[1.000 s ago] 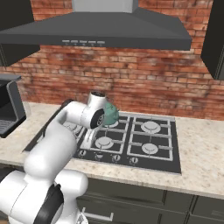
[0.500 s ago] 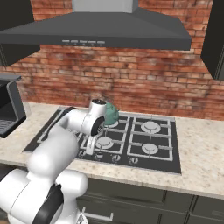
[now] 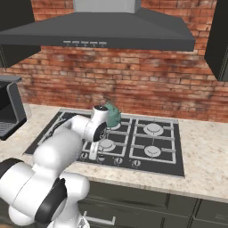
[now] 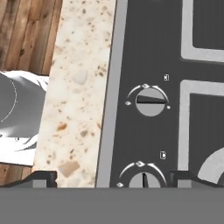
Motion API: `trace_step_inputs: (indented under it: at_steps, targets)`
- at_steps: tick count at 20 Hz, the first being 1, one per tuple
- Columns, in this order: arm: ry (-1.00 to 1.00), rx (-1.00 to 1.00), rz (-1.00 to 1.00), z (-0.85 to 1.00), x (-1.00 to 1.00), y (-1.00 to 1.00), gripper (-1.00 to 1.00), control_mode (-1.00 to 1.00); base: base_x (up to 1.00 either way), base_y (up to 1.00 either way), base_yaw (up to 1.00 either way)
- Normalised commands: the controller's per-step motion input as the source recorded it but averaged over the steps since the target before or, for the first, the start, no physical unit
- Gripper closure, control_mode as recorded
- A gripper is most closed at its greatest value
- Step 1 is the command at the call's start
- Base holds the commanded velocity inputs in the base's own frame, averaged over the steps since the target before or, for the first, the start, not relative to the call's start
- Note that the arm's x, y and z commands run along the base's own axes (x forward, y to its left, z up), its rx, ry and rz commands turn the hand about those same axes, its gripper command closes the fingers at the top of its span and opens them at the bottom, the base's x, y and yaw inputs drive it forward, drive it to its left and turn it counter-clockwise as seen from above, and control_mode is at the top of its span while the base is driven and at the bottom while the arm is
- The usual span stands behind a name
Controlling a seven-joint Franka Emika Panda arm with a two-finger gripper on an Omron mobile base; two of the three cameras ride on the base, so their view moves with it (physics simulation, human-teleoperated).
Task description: Lower the heat of the kettle.
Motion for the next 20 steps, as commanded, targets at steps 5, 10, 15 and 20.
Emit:
trace_step_inputs:
  at_steps: [5,10,15,20]
  targets:
    - [0.00,0.00,0.03,-0.23,0.22,-0.04,-1.00,-1.00,0.00,0.00,0.00]
    - [0.00,0.00,0.04,-0.24,0.11,-0.10,-1.00,-1.00,0.00,0.00,0.00]
    - [0.00,0.00,0.03,-0.14,0.00,-0.19,-1.00,-1.00,0.00,0.00,0.00]
    - [0.00,0.00,0.01,-0.13,0.00,-0.09,-1.00,-1.00,0.00,0.00,0.00]
